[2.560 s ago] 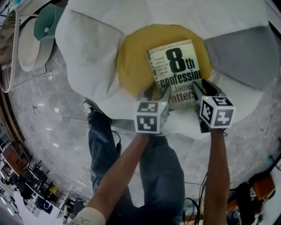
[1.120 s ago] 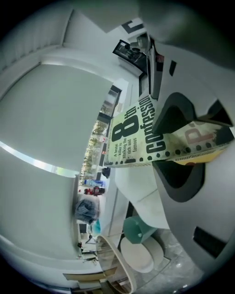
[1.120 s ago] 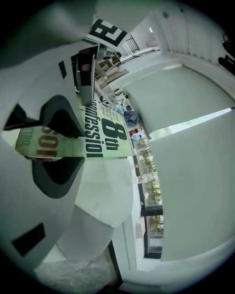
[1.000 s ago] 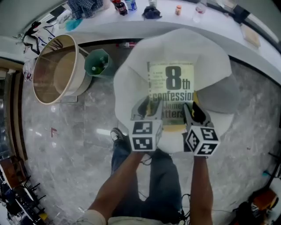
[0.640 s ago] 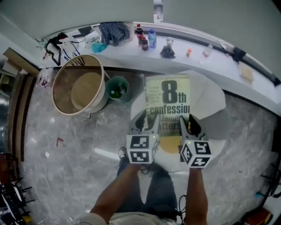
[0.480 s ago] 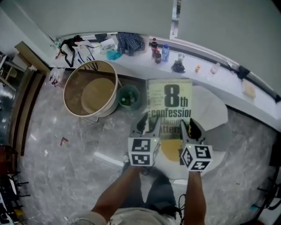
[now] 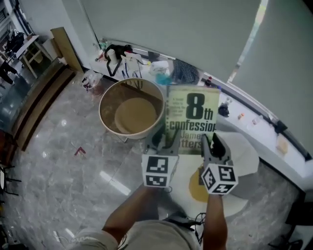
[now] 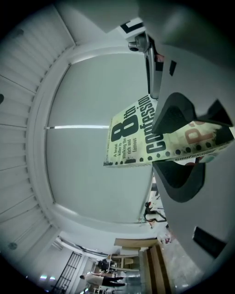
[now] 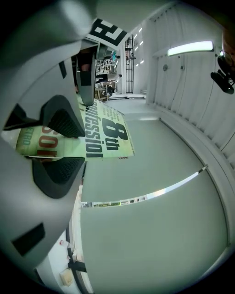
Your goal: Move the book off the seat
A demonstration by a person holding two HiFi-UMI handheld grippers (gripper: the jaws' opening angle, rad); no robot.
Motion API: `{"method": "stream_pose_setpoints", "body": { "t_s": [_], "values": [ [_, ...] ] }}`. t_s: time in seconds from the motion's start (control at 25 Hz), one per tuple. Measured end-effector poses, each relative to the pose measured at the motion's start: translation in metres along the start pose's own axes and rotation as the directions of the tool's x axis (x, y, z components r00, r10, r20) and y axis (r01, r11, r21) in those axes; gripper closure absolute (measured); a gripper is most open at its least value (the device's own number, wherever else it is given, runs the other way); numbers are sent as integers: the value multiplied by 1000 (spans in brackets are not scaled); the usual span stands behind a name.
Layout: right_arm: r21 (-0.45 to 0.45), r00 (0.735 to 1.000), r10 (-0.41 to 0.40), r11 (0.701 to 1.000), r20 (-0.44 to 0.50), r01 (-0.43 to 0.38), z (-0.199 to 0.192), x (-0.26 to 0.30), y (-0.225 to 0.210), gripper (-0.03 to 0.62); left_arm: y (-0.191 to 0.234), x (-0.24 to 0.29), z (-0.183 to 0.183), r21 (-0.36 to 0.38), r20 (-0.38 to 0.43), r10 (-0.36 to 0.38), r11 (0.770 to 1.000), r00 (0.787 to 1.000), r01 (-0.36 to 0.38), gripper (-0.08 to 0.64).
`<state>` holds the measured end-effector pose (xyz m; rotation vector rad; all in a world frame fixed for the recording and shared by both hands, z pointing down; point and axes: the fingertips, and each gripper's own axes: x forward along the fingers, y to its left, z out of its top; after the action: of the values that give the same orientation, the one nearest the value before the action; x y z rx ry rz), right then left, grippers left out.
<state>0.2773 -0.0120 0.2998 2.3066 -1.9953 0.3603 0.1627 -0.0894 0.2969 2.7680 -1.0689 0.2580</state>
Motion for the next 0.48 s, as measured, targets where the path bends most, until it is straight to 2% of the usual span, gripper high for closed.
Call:
{"method": "stream_pose_setpoints", "body": {
  "t_s": [0.16, 0.48],
  "values": [
    [-19, 997, 76, 997, 20, -76, 23, 50, 70, 448, 82, -18, 23, -5, 41, 73, 997, 997, -72, 367],
    [-66, 976, 216, 975, 31, -214, 47, 135, 206, 448, 233, -56, 45, -35, 83, 212, 977, 974, -209, 367]
  ]
}}
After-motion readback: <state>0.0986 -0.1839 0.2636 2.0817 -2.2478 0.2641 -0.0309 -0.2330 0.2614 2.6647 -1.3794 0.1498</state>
